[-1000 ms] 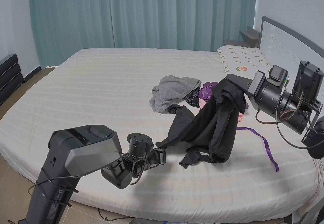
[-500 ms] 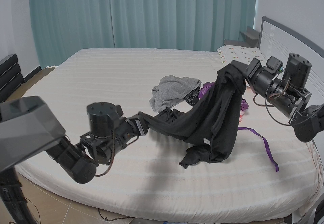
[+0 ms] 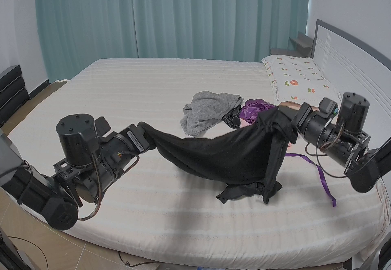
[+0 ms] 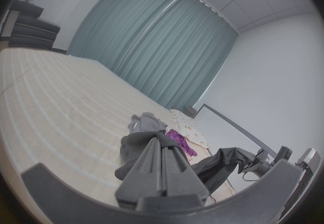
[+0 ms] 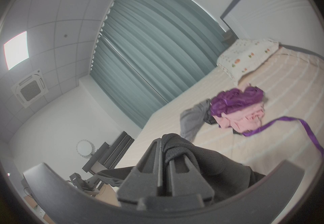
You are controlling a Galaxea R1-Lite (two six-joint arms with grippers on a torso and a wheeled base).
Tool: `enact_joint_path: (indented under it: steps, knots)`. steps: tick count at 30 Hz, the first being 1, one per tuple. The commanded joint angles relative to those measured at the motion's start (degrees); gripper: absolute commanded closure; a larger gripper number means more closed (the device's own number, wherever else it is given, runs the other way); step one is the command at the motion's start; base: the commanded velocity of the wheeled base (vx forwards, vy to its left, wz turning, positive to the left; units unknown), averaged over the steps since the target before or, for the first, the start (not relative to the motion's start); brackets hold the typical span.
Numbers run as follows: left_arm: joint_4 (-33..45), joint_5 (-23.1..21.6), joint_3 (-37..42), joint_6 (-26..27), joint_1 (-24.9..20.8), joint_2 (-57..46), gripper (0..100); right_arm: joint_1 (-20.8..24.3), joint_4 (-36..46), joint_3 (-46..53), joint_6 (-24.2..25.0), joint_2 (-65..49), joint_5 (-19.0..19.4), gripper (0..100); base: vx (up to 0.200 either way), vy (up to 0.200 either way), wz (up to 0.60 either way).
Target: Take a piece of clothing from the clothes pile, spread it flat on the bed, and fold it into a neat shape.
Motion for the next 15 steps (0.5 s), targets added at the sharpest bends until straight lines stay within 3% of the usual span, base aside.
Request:
enact_joint_path:
  steps: [1,6,15]
  knots:
    - [-0.19,0.52,4.32,-4.2,-1.81,4.98,100,3.11,-5.15,3.81,1.68,9.07,-0.69,100,0.0,0.0,0.0]
    - [-0.1,1.76,6.52,-7.01,-4.62,5.86,100,6.27,-7.17,4.34,6.6,10.21,-3.24,100,0.0,0.0,0.0]
    - [-0.1,3.16,8.37,-7.01,-7.08,5.86,100,7.5,-7.25,6.18,7.48,8.63,-4.38,100,0.0,0.0,0.0]
